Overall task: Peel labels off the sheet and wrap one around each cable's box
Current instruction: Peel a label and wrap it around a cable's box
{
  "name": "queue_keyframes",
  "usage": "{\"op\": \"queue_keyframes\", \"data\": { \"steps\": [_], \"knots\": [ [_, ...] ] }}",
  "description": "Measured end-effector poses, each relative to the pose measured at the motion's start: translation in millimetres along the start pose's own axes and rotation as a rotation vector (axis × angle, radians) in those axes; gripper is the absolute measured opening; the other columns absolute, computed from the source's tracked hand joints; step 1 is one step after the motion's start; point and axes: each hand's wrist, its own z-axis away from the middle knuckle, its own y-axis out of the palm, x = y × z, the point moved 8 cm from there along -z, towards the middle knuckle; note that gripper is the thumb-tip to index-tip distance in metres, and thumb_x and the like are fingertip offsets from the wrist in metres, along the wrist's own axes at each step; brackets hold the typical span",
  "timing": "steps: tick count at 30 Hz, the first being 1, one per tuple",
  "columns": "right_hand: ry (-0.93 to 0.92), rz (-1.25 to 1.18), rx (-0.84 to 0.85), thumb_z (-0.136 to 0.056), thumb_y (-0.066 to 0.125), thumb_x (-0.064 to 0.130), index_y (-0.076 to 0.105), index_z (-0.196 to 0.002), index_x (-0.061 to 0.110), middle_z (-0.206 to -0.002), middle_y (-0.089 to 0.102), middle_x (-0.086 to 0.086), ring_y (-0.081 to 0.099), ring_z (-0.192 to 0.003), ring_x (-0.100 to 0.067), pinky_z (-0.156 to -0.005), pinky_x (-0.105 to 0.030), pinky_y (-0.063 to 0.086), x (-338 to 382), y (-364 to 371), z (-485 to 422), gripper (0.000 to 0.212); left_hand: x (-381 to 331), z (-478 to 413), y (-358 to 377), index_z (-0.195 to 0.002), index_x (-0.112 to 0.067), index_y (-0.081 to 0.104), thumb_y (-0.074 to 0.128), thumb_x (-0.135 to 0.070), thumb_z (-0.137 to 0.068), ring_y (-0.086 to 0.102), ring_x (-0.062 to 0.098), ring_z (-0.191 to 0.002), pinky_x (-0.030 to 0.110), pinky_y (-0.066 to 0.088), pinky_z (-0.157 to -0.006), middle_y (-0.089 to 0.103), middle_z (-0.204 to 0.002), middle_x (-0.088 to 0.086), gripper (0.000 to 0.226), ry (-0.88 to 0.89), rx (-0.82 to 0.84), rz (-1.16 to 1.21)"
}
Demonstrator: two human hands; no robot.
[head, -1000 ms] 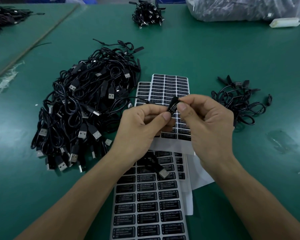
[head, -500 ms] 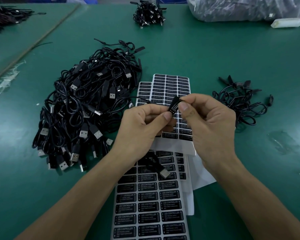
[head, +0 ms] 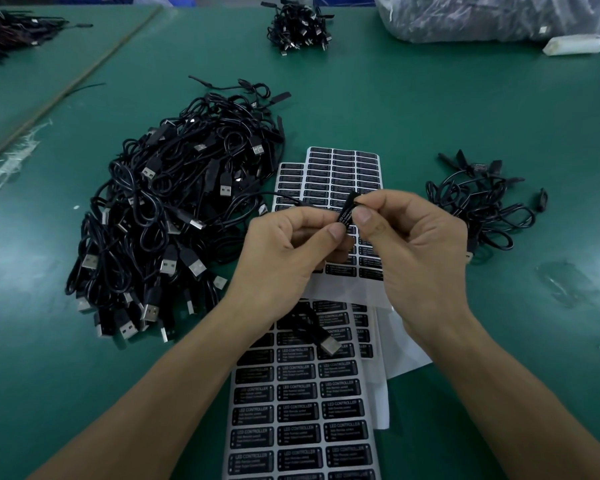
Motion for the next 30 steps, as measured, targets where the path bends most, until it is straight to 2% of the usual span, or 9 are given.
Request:
{"op": "queue_keyframes", "data": {
  "steps": [13, 24, 30],
  "knots": [
    [-0.016, 0.054, -0.033, -0.089, 0.071, 0.0, 0.072, -0.086, 0.027, -0.078, 0.073, 0.007, 0.067, -0.073, -0.005, -0.071, -0.017, 0.054, 0.7, -2.4, -1.6, 0.027, -0.6, -1.3, -0.7, -0.095, -0.011, 0.074, 0.067, -0.006, -0.093, 0.075, 0.009, -0.073, 0.011, 0.053, -0.063, 0.078, -0.082, 0.004, 0.008, 0.008, -0.004, -0.013],
    [-0.05, 0.088, -0.036, -0.088, 0.071, -0.002, 0.071, -0.087, 0.024, -0.073, 0.072, 0.016, 0.066, -0.067, 0.002, -0.066, -0.011, 0.052, 5.2, -0.7, 1.2, 0.027, 0.6, -1.0, -1.3, -0.095, -0.011, 0.073, 0.067, -0.008, -0.094, 0.074, 0.007, -0.072, 0.012, 0.053, -0.063, 0.078, -0.078, -0.001, 0.006, -0.008, -0.001, -0.027],
    [-0.052, 0.126, -0.044, -0.086, 0.075, 0.002, 0.072, -0.088, 0.028, -0.075, 0.073, 0.017, 0.067, -0.069, 0.001, -0.067, -0.011, 0.053, 7.4, -0.8, 3.2, 0.025, -0.8, -1.0, -0.1, -0.092, -0.006, 0.072, 0.064, -0.004, -0.095, 0.071, 0.005, -0.066, 0.01, 0.05, -0.06, 0.076, -0.073, -0.001, 0.008, -0.005, 0.007, -0.034]
  ]
}}
